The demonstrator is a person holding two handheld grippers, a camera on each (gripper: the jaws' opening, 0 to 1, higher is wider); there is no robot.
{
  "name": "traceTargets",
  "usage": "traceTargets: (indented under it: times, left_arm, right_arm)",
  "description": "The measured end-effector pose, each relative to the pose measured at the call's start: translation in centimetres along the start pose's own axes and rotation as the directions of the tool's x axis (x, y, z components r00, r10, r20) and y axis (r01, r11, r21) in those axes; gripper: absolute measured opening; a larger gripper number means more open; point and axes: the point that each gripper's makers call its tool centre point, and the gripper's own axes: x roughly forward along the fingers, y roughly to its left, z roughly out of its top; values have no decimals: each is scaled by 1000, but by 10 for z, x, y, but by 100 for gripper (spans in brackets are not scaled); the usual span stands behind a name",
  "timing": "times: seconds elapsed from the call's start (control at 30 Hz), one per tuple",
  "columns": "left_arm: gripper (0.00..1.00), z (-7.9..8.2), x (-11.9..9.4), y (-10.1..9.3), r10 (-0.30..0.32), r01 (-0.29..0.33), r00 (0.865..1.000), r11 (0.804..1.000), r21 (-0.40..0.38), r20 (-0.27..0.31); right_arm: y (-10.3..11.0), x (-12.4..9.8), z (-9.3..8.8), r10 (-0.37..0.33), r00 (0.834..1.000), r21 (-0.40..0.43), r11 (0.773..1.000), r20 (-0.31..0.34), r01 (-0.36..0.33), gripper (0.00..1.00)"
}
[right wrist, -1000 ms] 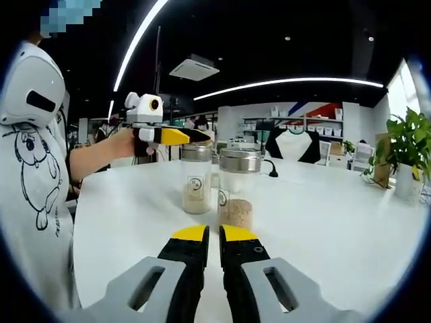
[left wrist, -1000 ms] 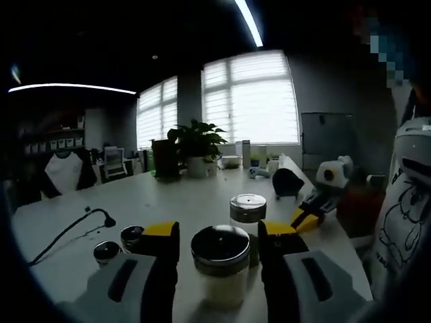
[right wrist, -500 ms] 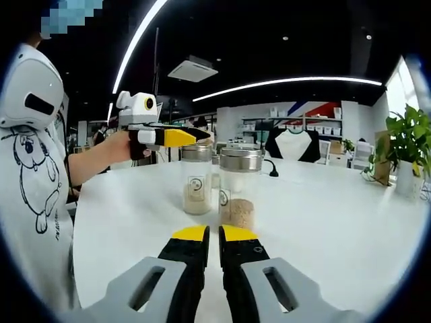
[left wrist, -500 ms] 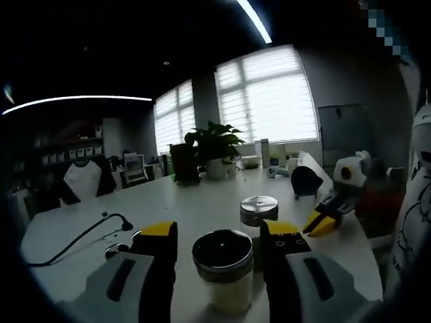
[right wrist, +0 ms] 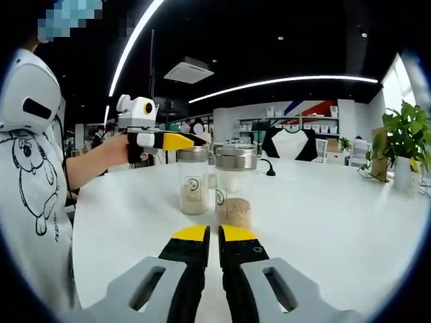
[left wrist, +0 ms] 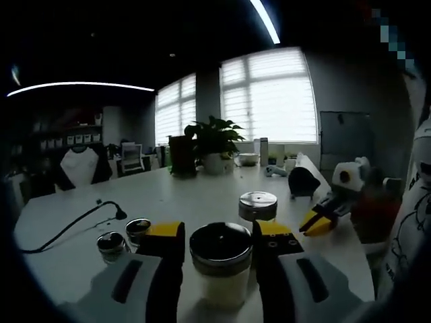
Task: Rotate the seasoning bottle until the label or dispensing opening points toward the visible target arrow and the bottle remains upright within the marked orientation range
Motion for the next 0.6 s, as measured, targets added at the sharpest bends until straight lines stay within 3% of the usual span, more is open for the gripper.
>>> traceTargets:
  times: [0.27,0.6]
  left_arm:
    - [40,-1,1,2,-37,37,999,999,-36,0]
    - [40,-2,2,1,-118,118,993,993,-23,0]
  right_arm:
    - [-1,-1,0,-3,1000,-1,1000,1,3,2]
    - [-2,-2,0,0,1000,-4,1000,-1,0,2]
